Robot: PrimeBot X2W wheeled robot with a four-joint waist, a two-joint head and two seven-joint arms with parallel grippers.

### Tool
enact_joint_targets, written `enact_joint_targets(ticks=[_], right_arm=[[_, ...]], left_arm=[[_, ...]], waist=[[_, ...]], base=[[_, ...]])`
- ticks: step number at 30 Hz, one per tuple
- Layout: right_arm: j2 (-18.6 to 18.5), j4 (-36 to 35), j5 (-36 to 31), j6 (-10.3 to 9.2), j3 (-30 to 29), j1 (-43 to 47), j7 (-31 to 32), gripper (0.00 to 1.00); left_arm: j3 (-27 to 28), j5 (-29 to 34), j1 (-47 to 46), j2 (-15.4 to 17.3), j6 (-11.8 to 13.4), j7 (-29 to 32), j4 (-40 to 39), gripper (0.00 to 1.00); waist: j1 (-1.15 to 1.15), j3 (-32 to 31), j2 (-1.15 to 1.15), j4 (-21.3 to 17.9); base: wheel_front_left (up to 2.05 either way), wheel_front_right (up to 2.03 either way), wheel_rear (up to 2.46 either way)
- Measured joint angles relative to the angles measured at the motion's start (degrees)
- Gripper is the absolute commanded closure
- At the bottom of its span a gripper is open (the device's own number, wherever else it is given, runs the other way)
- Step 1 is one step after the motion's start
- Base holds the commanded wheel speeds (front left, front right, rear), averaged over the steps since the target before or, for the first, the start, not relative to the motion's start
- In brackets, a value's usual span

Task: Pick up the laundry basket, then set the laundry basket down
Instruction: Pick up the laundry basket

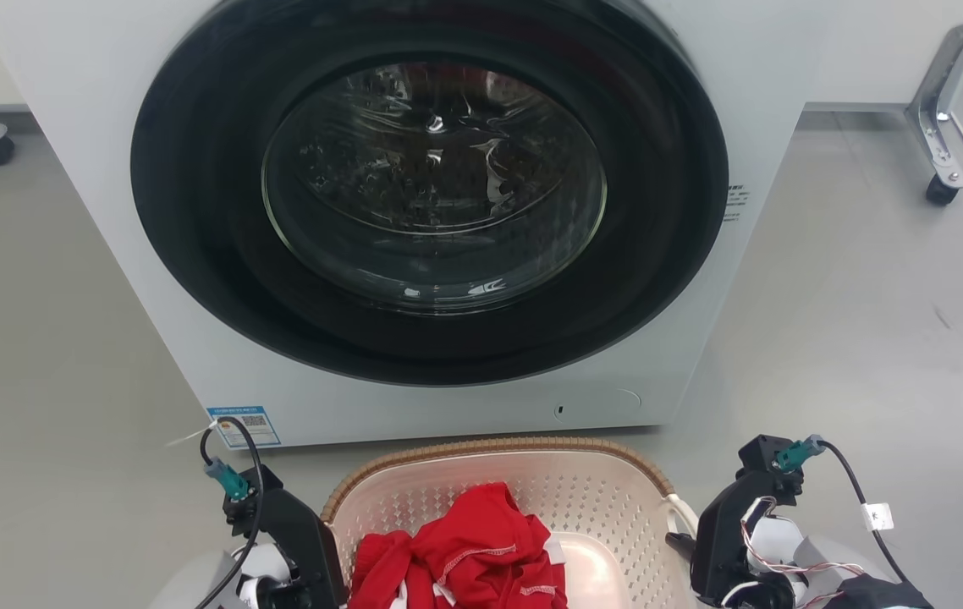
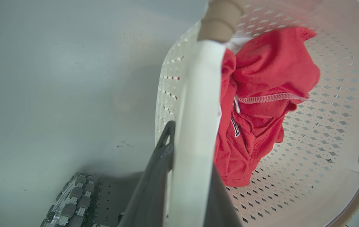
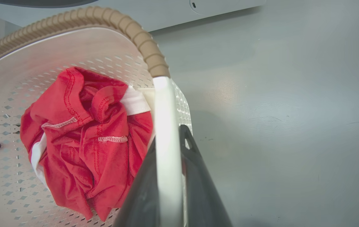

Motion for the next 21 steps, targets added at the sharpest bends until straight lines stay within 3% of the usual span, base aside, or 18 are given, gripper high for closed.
enact_joint_targets(ticks=[21], right_arm=[[0.1, 0.0, 2.9, -0.26, 1.3, 1.7, 3.6, 1.00]], left_arm=[[0.0, -0.5, 1.8, 0.4, 0.3, 1.5, 0.4, 1.00]], waist=[[0.01, -2.5, 0.00, -1.0]], base=[[0.00, 0.00, 0.00]])
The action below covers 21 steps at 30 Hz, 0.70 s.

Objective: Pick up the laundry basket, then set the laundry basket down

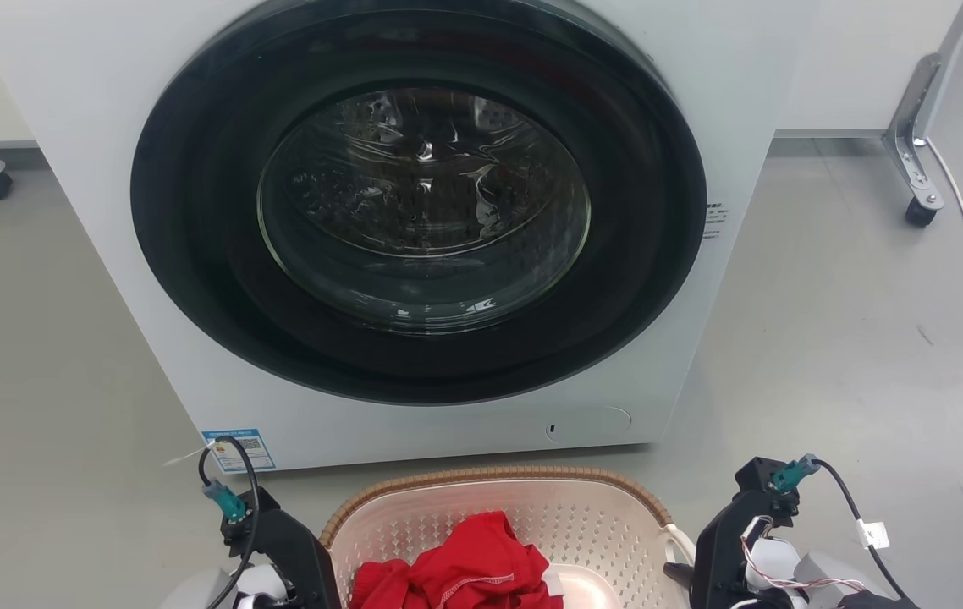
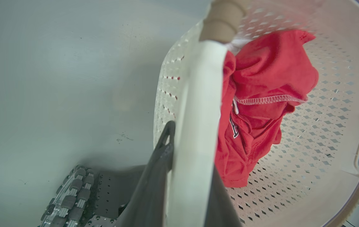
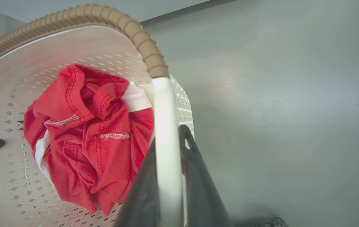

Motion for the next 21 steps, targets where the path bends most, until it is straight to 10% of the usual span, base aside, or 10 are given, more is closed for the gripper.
enact_joint_targets(ticks=[21], right_arm=[[-0.2, -0.9, 1.4, -0.16, 1.3, 0.0, 0.5, 1.00]], left_arm=[[0.0, -0.1, 0.0, 0.1, 0.0, 0.0, 0.1, 1.00]], waist=[[0.00, 0.0, 0.01, 0.2]], base=[[0.00, 0.00, 0.00]])
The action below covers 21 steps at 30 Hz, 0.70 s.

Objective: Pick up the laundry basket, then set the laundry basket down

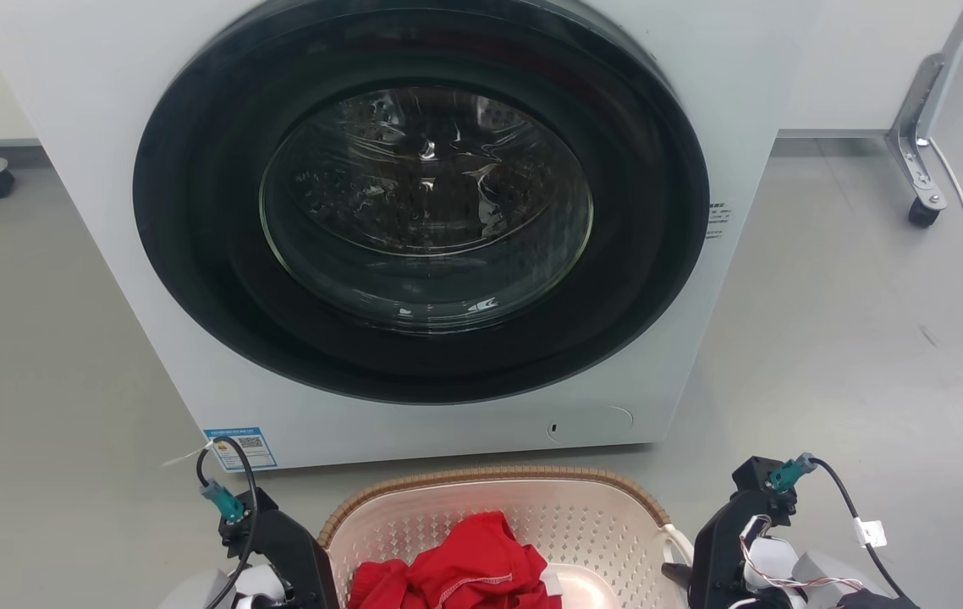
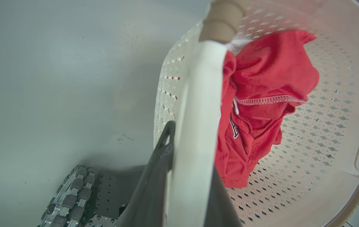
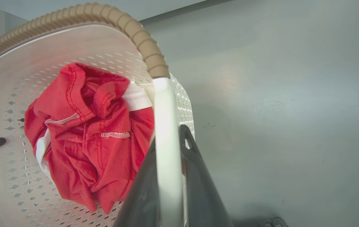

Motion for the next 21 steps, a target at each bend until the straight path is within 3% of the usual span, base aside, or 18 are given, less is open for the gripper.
enact_joint_targets(ticks=[21], right_arm=[[-0.9, -2.2, -0.1, 0.00, 1.2, -2.0, -5.6, 1.00]], left_arm=[[-1.2, 0.6, -2.0, 0.2, 0.0, -5.8, -2.2, 1.00]], waist=[[0.00, 4.2, 0.00, 0.2]], base=[[0.00, 0.00, 0.00]])
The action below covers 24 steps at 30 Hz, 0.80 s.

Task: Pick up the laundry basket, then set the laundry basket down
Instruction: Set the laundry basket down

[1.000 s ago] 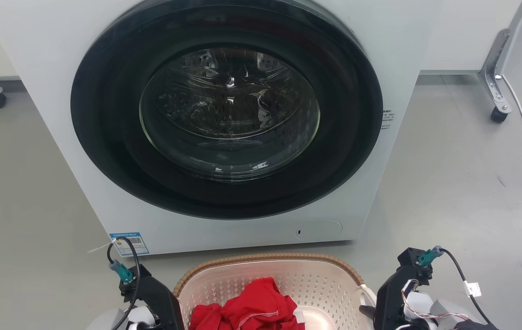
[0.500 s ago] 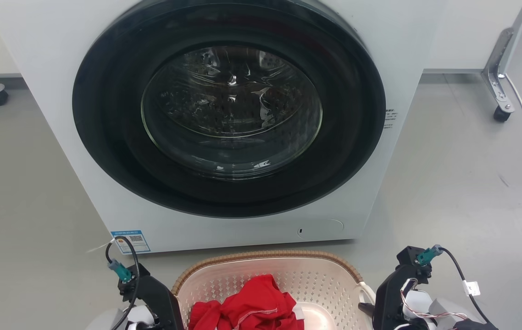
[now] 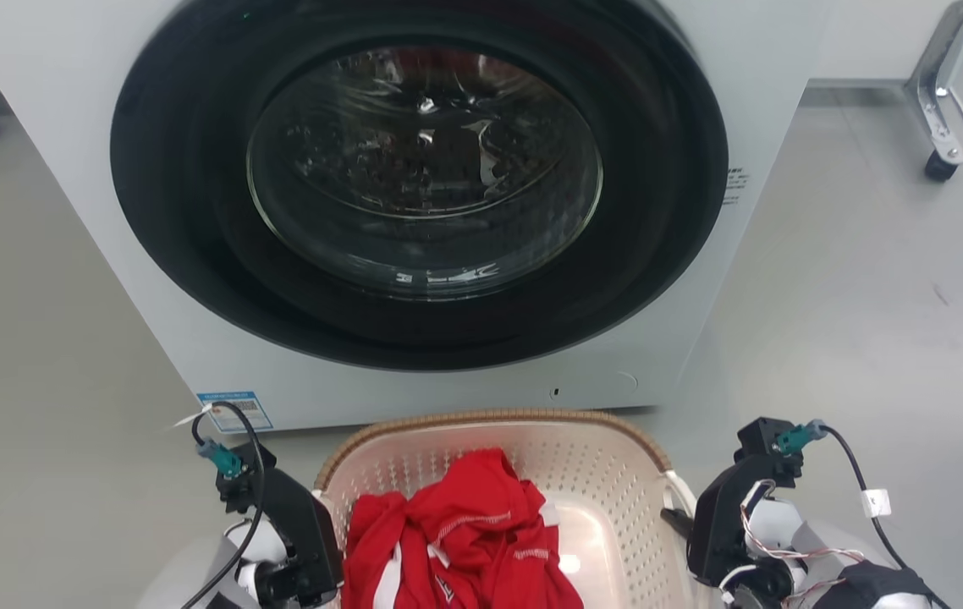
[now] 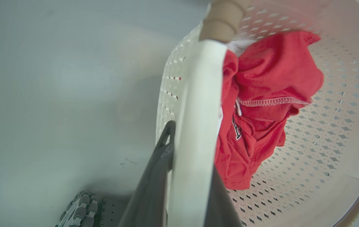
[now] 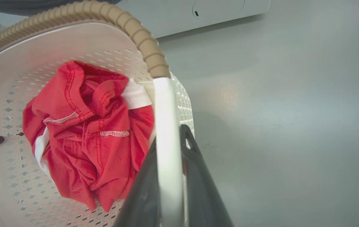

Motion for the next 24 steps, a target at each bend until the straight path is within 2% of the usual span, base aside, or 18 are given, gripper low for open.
enact_joint_targets(ticks=[12, 24], right_arm=[[-0.8, -1.8, -1.5, 0.00, 1.2, -3.5, -5.5, 1.00], [-1.0, -2.1, -4.5, 0.00, 3.3, -6.3, -9.7, 1.00]], left_arm=[[-1.7, 3.1, -3.0, 0.3, 0.5, -8.7, -2.6, 1.00], [-1.9, 3.7, -3.0, 0.2, 1.5, -16.5, -3.2, 1.00]], waist=[[0.01, 8.2, 0.00, 0.1], [0.01, 18.1, 0.00, -0.2]], base=[[0.00, 0.00, 0.00], [0.00, 0.00, 0.00]])
